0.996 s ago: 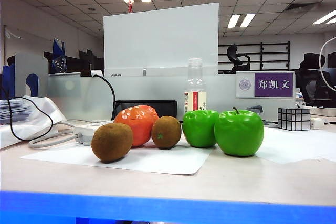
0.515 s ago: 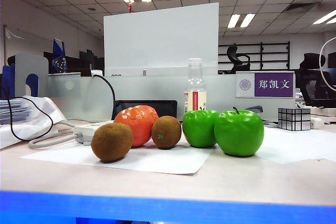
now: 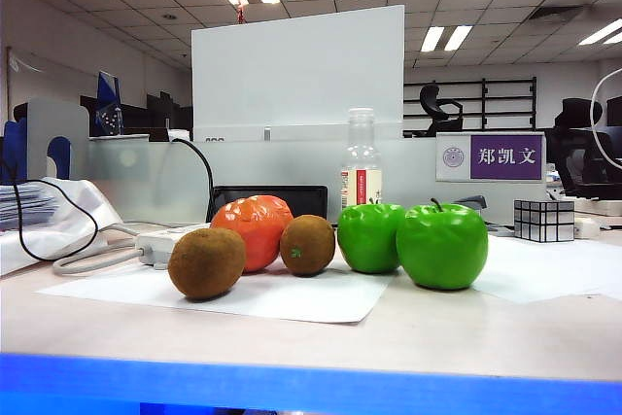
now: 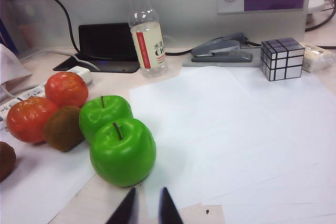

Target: Put the same fruits together.

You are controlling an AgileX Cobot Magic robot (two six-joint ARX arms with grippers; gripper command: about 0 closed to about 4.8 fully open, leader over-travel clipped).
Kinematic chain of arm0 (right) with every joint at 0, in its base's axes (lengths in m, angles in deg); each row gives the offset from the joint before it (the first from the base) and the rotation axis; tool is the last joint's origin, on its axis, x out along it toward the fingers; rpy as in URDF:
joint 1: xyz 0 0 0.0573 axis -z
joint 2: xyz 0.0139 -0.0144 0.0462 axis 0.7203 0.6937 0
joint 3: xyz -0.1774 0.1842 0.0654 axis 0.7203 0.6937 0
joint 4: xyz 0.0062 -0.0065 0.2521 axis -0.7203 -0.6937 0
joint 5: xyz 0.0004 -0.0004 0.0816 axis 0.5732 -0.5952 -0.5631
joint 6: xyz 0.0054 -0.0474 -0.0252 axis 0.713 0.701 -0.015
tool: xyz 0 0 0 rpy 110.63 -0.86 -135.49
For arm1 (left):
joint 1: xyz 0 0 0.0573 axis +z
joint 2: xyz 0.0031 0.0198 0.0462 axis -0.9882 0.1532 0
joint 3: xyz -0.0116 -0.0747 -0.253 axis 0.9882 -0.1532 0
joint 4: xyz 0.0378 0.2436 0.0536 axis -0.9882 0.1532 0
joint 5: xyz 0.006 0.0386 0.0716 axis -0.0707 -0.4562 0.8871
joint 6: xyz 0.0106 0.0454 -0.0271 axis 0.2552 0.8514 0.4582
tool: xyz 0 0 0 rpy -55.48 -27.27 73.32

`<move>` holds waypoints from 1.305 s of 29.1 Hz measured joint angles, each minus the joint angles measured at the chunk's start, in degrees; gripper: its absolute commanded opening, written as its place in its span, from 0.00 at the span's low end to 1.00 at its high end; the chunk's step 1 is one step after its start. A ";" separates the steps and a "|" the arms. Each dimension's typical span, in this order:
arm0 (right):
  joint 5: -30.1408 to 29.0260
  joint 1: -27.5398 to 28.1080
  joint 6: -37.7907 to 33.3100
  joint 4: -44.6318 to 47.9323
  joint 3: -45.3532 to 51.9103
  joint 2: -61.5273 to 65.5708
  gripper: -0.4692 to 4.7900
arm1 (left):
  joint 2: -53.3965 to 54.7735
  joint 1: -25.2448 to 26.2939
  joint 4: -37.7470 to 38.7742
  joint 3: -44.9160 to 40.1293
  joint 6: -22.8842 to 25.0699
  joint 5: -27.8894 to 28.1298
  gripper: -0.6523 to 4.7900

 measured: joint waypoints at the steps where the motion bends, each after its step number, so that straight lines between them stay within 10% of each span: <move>1: 0.00 0.00 0.00 -0.04 0.00 0.00 0.21 | 0.00 0.00 0.02 0.00 0.00 0.68 0.11; 25: 0.02 0.26 0.00 -0.04 0.00 0.00 0.21 | 0.00 -3.06 0.04 0.00 0.00 2.01 0.11; 38: 0.02 13.00 0.00 0.15 5.44 0.00 0.21 | 0.00 -3.06 0.04 0.00 0.00 2.01 0.11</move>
